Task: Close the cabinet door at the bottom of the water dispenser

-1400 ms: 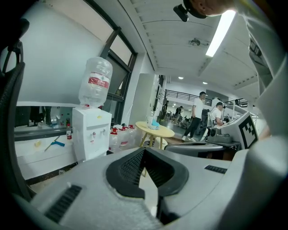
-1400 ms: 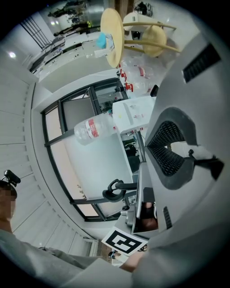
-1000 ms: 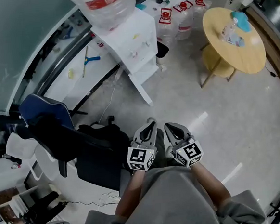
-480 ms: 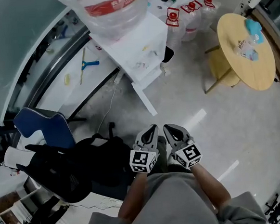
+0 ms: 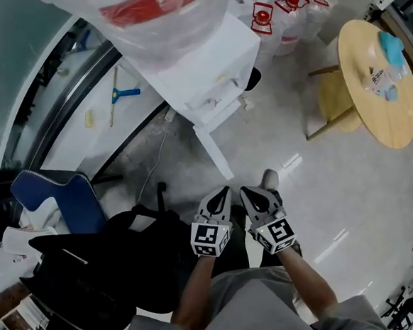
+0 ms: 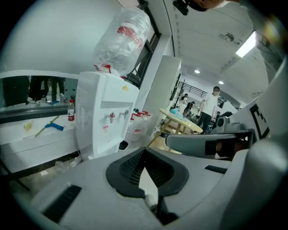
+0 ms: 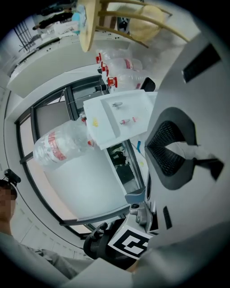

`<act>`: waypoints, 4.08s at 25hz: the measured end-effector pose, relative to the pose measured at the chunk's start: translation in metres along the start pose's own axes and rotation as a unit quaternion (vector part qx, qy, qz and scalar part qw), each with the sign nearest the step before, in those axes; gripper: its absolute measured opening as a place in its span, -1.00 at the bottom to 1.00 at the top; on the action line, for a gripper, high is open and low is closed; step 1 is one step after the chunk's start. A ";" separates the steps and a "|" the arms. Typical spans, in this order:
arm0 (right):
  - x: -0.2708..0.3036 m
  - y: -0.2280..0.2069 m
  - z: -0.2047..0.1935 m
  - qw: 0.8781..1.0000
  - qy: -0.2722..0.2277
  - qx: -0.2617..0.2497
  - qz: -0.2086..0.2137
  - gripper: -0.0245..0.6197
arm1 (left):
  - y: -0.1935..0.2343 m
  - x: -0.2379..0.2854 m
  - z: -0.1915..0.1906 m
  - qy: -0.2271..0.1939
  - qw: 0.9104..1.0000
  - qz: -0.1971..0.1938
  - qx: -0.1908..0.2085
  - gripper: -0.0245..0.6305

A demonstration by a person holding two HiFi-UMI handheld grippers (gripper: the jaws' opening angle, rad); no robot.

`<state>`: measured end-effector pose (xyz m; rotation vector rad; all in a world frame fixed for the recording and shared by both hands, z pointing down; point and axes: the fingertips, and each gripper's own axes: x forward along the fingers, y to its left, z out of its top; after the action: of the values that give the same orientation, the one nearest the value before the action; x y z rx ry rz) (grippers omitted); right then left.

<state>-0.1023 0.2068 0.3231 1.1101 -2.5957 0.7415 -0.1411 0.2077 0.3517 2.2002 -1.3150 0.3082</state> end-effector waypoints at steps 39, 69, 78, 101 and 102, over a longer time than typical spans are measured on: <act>0.096 -0.120 -0.172 0.997 0.051 0.045 0.041 -0.90 | 0.135 0.141 -0.277 0.133 0.982 0.063 -0.114 -0.69; 0.060 -0.202 -0.161 0.997 0.039 0.069 -0.007 -0.90 | 0.084 0.234 -0.247 0.146 0.982 -0.017 -0.115 -0.68; 0.056 -0.233 -0.150 0.996 0.033 0.077 -0.022 -0.90 | 0.075 0.273 -0.228 0.146 0.983 -0.030 -0.105 -0.68; 0.075 -0.294 -0.122 0.994 0.019 0.099 -0.048 -0.90 | 0.092 0.361 -0.178 0.145 0.987 -0.014 -0.066 -0.88; 0.078 -0.296 -0.120 0.994 0.018 0.100 -0.050 -0.90 | 0.093 0.363 -0.176 0.144 0.987 -0.013 -0.068 -0.88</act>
<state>0.0593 0.0487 0.5624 1.2585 -2.4579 1.0061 -0.0277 0.0050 0.6941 1.9722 -1.1151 0.4915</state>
